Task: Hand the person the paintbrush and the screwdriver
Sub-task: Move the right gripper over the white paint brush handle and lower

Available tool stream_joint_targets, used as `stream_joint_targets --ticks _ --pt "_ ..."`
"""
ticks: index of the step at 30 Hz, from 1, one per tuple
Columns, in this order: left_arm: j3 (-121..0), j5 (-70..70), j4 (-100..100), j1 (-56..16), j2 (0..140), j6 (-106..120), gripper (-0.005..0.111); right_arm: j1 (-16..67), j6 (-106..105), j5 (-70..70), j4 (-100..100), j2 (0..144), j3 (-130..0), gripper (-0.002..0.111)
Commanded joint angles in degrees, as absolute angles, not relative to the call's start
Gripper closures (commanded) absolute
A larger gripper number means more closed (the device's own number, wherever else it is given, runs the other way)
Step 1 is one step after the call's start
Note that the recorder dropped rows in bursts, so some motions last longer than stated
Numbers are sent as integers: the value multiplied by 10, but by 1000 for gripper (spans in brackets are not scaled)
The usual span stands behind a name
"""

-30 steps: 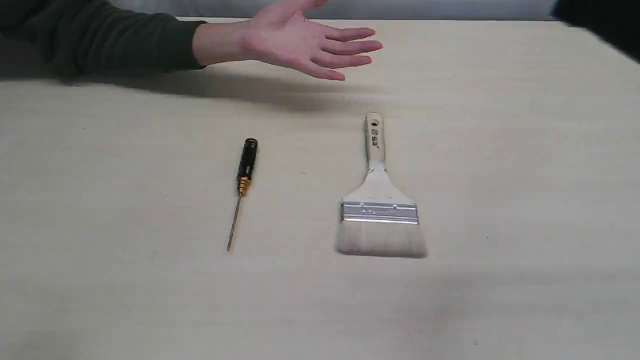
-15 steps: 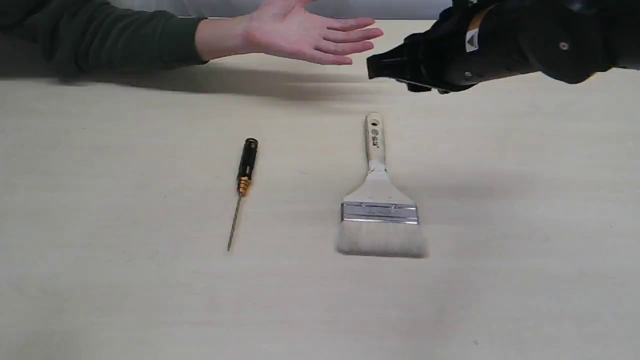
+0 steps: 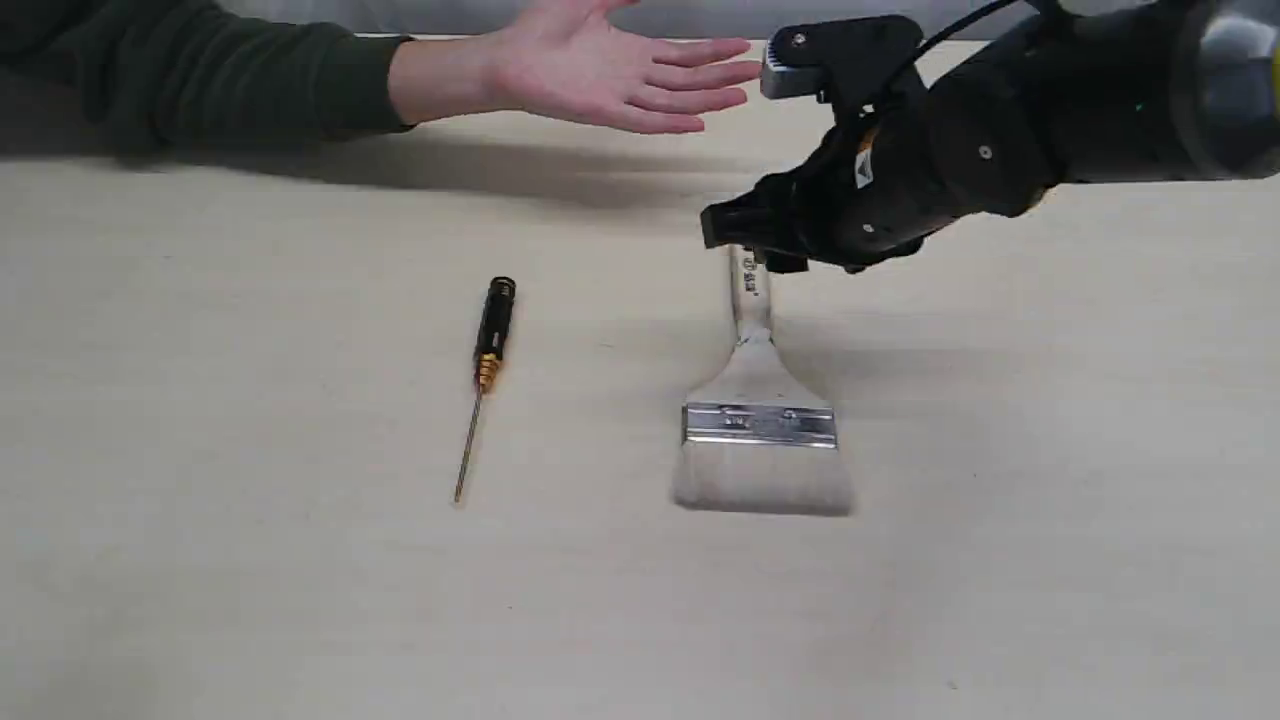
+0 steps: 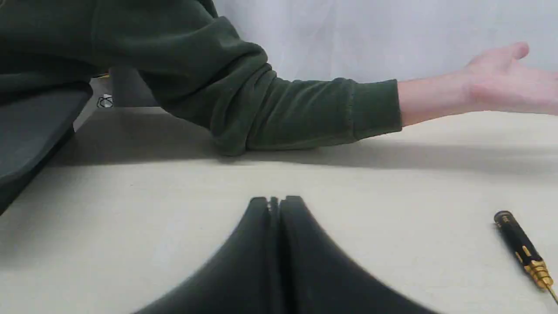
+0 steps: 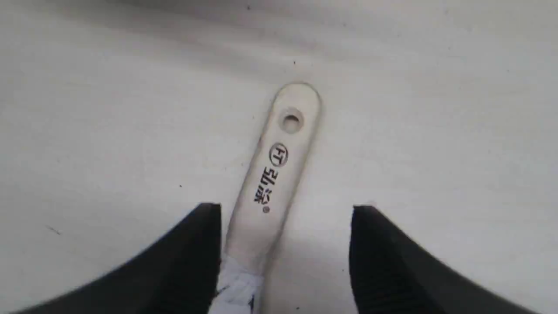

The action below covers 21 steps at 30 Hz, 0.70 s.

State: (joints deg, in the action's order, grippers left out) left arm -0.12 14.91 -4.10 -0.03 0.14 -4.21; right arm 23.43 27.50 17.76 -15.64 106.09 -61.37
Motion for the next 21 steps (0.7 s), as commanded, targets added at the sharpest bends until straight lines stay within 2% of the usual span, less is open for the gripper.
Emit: stream_joint_targets --ticks 1,10,21 --pt "0 144 -39 -4 0 -43 107 235 256 183 -130 1083 -619 52" --pt "0 143 -40 -4 0 -43 107 244 226 190 -82 1129 -635 50" --pt "0 143 -40 -4 0 -43 107 268 232 270 -69 1179 -698 50"
